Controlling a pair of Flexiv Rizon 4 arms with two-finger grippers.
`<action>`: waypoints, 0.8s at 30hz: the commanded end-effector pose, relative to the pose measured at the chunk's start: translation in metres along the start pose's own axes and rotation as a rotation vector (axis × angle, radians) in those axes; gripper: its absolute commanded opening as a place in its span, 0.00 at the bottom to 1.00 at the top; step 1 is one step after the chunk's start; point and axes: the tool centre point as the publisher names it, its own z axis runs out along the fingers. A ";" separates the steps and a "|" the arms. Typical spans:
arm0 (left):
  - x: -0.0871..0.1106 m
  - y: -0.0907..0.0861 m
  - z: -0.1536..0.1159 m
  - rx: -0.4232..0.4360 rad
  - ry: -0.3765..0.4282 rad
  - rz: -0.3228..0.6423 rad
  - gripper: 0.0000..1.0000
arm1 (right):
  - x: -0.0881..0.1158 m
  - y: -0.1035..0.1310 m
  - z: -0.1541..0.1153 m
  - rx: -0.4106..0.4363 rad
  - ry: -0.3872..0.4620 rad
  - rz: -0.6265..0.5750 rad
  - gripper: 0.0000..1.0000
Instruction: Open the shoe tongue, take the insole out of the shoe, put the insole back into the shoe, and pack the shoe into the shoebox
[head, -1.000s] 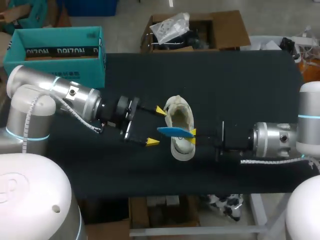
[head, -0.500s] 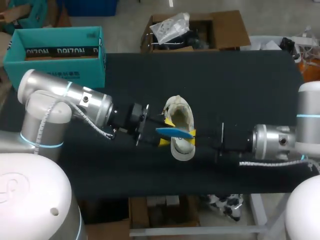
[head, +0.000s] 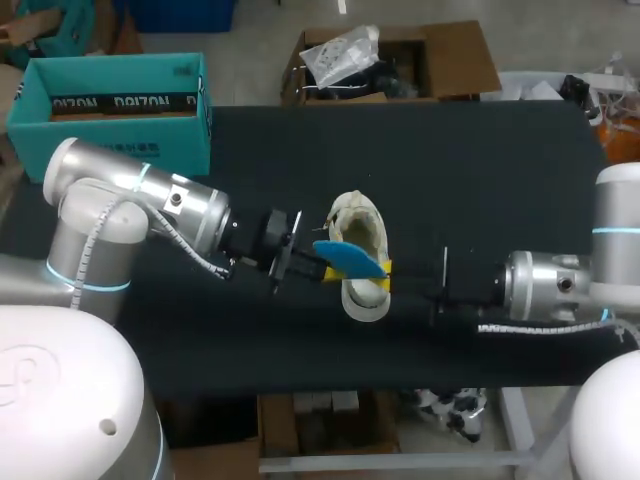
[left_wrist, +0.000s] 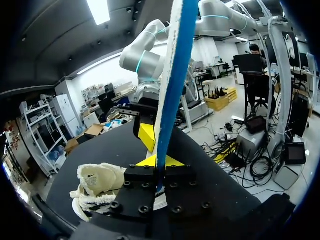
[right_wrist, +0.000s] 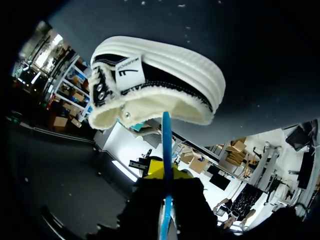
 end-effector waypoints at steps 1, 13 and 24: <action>-0.003 0.004 0.006 -0.011 0.008 0.026 0.00 | 0.001 0.004 0.000 0.005 -0.002 0.001 0.00; -0.017 0.005 0.015 -0.131 -0.026 0.222 0.00 | -0.003 0.006 -0.006 -0.090 0.010 -0.015 0.50; -0.031 0.018 0.023 -0.244 0.046 0.281 0.00 | -0.003 0.018 -0.007 -0.158 0.050 0.013 0.42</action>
